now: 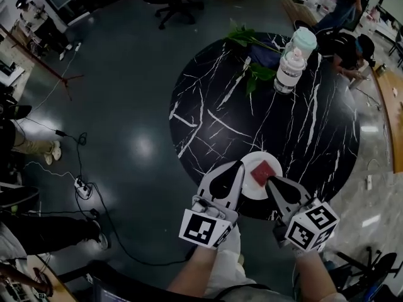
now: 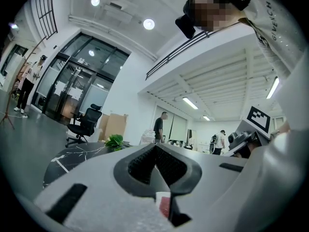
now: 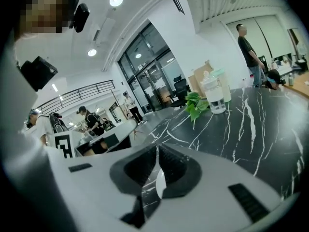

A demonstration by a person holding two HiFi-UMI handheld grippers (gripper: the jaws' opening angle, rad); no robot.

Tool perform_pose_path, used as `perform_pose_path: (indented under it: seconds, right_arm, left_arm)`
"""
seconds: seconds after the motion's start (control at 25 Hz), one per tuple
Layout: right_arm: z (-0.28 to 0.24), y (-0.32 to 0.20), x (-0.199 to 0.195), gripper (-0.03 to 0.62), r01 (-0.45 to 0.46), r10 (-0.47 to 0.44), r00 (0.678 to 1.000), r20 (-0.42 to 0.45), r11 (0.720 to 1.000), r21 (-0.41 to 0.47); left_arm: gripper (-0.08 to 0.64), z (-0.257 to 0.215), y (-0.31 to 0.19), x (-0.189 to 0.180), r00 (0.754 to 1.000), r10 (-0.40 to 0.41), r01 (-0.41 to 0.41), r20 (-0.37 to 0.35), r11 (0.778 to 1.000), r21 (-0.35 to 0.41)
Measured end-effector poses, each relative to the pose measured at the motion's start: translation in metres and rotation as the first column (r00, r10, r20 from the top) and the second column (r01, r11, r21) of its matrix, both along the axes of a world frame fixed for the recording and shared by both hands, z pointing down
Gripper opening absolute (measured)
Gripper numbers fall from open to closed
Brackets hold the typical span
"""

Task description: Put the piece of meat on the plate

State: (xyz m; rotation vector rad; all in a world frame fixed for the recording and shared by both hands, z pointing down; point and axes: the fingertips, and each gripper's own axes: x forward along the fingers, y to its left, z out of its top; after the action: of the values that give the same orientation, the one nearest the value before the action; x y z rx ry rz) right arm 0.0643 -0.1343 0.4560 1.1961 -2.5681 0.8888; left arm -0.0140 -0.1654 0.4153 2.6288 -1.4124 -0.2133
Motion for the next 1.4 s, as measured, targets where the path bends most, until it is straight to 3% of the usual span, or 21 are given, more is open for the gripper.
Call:
perform_pose_path:
  seconds: [0.76, 1.4]
  right_arm:
    - [-0.062, 0.028, 0.002, 0.012, 0.018, -0.018, 1.0, -0.006, 0.994, 0.108]
    - [-0.067, 0.038, 0.005, 0.009, 0.019, -0.01, 0.998, -0.058, 0.989, 0.147]
  left_arm:
    - [0.008, -0.052, 0.025, 0.009, 0.998, 0.05, -0.05, -0.028, 0.999, -0.009]
    - [0.008, -0.052, 0.038, 0.016, 0.996, 0.087, -0.088, -0.029, 0.996, -0.02]
